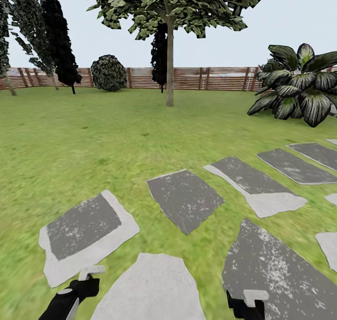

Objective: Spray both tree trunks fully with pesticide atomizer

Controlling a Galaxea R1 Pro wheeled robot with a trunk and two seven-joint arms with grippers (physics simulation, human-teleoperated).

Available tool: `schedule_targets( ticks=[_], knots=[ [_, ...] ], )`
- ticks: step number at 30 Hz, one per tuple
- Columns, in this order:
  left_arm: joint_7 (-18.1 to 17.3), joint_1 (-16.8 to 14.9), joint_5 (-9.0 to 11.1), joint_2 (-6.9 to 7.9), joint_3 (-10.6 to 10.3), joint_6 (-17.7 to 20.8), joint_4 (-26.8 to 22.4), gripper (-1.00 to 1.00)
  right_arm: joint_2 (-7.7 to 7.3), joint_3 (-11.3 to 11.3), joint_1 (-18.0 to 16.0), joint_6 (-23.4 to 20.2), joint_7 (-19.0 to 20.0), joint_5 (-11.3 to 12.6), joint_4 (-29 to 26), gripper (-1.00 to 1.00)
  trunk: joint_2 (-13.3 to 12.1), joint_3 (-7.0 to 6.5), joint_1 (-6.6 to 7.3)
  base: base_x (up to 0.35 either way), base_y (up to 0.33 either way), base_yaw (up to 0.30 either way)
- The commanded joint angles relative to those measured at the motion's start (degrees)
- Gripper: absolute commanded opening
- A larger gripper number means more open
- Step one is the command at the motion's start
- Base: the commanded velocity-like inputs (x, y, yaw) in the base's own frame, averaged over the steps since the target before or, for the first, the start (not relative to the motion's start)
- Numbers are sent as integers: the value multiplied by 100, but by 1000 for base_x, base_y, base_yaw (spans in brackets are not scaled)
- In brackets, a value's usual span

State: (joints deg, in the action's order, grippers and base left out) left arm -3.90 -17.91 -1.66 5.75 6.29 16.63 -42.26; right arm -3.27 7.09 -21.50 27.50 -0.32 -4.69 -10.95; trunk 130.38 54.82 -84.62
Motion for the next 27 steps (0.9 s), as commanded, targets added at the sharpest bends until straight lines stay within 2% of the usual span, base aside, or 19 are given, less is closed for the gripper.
schedule_targets(
  ticks=[1, 27],
  knots=[
    [-40, -2, -18, -3, 22, 33, -10, -100, 2, 38, -4, 19, -3, -50, 5, 100, 2, 5, -2, 344, 0, 0],
    [-40, -2, -18, -3, 15, 33, -10, -100, 2, 38, -3, 19, -3, -50, 5, 100, 2, 5, -2, 344, 0, 0]
  ],
)
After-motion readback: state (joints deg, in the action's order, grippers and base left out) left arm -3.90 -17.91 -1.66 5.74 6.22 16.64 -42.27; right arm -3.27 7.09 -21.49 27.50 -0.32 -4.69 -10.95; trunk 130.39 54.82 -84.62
